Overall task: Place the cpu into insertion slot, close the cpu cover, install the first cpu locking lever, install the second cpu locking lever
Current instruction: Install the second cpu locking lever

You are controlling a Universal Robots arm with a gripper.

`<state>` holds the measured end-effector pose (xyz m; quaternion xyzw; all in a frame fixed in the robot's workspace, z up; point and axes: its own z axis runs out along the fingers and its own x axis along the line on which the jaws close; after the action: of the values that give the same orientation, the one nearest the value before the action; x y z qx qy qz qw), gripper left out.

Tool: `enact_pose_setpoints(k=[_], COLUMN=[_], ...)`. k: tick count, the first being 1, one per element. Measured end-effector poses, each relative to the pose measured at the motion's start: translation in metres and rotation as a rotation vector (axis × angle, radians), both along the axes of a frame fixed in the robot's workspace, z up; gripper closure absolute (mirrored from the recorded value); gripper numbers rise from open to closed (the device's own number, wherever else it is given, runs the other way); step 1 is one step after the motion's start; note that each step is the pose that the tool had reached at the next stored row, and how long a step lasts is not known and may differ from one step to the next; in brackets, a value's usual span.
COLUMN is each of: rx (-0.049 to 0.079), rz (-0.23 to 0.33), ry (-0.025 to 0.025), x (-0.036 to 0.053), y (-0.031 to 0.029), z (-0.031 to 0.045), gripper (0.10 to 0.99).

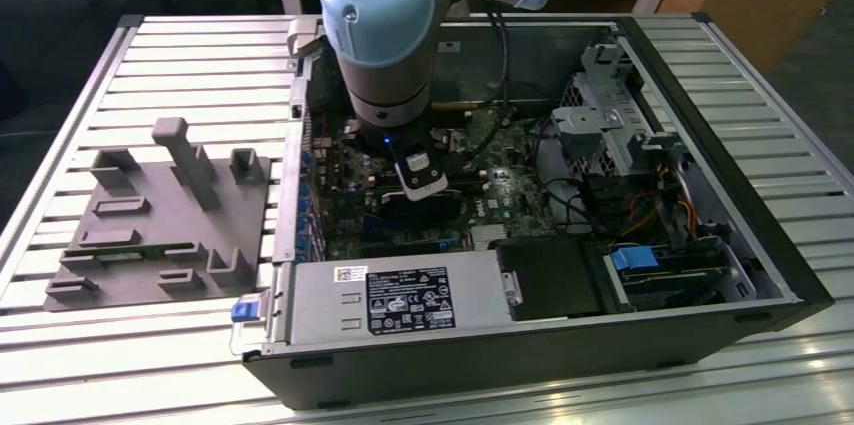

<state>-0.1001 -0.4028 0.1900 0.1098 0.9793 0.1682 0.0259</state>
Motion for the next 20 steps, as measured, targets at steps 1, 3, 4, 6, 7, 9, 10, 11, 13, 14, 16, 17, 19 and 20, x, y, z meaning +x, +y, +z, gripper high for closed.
enact_pose_setpoints(k=[1,3,4,6,7,9,10,11,13,14,16,17,19,20], rx=[0.0,-0.001,-0.001,-0.001,-0.001,-0.001,-0.001,-0.001,-0.001,-0.001,-0.001,-0.001,-0.002,-0.002], rz=[0.001,0.003,0.005,0.007,0.008,0.011,0.013,0.014,0.017,0.019,0.022,0.024,0.027,0.028], ry=[0.0001,0.0001,0.0002,0.0002,0.0001,0.0,0.0001,0.0001,0.0001,0.0001,0.0001,0.0001,0.0001,0.0], x=[0.0,-0.0001,-0.0001,0.0,-0.0001,0.0,-0.0001,-0.0001,-0.0001,-0.0001,-0.0001,0.0,0.0,0.0], y=[0.0,0.0,0.0,0.0,0.0,0.0,0.0,0.0,-0.0001,-0.0001,-0.0003,-0.0004,-0.0006,-0.0007], z=[0.0,0.0,0.0,-0.0002,-0.0004,-0.0009,-0.0011,-0.0012,-0.0015,-0.0017,-0.0019,-0.0021,-0.0023,-0.0023], gripper=[0.984,0.984,0.984,0.984,0.984,0.984,0.984,0.984,0.984,0.984,0.984,0.984,0.984,0.984])
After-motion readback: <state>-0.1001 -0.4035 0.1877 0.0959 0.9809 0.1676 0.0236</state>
